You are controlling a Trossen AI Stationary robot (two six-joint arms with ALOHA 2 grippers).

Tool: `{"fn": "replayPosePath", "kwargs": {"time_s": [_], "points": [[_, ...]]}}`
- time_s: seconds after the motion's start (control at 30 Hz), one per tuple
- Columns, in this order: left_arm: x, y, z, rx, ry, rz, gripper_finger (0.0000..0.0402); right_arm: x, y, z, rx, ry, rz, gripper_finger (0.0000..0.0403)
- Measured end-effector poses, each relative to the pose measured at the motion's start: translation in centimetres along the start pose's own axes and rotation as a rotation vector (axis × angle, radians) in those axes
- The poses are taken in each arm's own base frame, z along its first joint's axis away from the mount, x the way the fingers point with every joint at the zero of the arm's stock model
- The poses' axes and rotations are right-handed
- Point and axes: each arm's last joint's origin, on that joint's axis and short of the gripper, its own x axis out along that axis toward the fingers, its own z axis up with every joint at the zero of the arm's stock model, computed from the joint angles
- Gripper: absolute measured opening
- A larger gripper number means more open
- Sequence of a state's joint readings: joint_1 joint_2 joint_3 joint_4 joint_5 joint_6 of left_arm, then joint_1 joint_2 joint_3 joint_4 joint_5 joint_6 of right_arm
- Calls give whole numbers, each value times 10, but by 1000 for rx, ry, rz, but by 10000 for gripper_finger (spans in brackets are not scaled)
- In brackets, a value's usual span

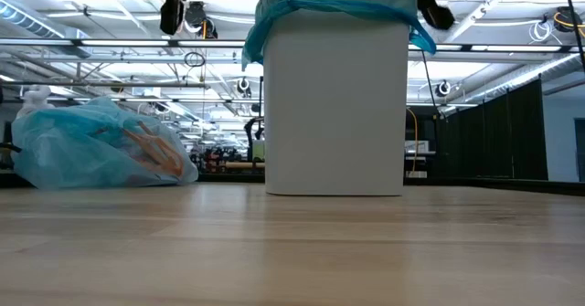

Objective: Place trash/remove bag and relplace
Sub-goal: Insert the new blue trash bag into the white trash bin

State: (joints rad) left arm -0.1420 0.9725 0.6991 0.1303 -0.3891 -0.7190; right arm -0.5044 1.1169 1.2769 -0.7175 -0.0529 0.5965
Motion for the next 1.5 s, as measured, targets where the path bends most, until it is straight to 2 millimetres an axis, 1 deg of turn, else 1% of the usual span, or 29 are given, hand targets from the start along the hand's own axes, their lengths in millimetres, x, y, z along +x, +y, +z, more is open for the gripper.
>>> {"fn": "replayPosePath", "kwargs": {"time_s": [0.1, 0.17, 0.3, 0.4, 0.57, 0.63, 0.77, 0.87, 1.13, 1.2, 1.33, 1.5], "points": [[4, -4, -3, -28, 11, 2, 0, 0, -19, -17, 49, -30, 2, 0], [9, -9, -3, -29, 14, -2, 0, 1, -29, -25, 71, -40, 39, 0], [26, -12, -9, -46, 28, 14, 0, 8, -44, -41, 108, -15, 94, 0], [40, -15, -15, -45, 31, 16, 0, 13, -47, -48, 117, 20, 153, 0], [61, -21, -23, -43, 34, 18, 0, 14, -41, -53, 95, 52, 190, 0], [67, -21, -27, -36, 46, 29, 0, 15, -40, -55, 88, 67, 188, 0], [74, -15, -37, -35, 80, 69, 0, 18, -43, -64, 84, 165, 146, 0], [75, -14, -38, -34, 79, 82, 0, 18, -44, -68, 74, 195, 133, 0], [74, -11, -38, -13, 85, 115, 0, 15, -43, -68, 57, 179, 130, 0], [71, -12, -36, -13, 85, 113, 0, 7, -43, -67, 58, 149, 111, 0], [57, -21, -25, -3, 55, 66, 0, -13, -42, -62, 45, 63, 28, 0], [30, -29, -10, 23, 32, 58, 0, -36, -27, -42, -7, -57, 57, 0]]}}
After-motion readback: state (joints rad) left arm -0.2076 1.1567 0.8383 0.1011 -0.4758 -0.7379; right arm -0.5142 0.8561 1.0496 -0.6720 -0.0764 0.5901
